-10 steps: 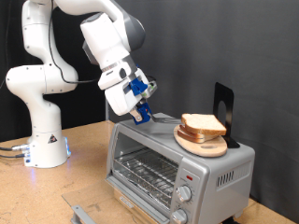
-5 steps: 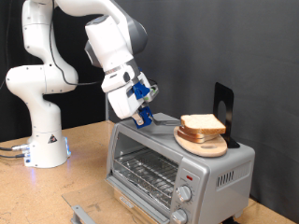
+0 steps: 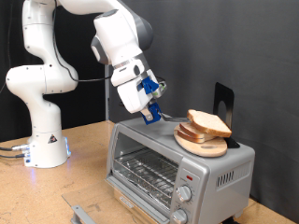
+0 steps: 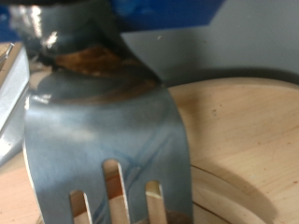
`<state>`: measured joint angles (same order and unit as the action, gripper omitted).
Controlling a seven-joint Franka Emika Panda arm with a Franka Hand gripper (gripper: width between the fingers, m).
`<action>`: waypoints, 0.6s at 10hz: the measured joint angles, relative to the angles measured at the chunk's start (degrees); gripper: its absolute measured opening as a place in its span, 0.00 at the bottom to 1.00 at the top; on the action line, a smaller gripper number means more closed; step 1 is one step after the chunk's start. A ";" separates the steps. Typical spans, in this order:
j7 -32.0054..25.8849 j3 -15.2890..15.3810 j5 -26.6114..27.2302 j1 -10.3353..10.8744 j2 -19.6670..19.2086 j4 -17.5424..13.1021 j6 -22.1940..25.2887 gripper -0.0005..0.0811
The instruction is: Make a piece of toast with the oven
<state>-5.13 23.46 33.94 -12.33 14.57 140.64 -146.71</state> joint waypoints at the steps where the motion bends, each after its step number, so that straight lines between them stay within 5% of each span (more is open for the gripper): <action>1: 0.36 0.00 -1.40 -0.02 -0.47 -0.31 0.24 0.41; 6: 1.20 0.18 -7.61 -0.10 -2.51 -1.48 0.29 0.41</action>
<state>-3.93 23.64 26.33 -12.44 12.06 139.16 -146.42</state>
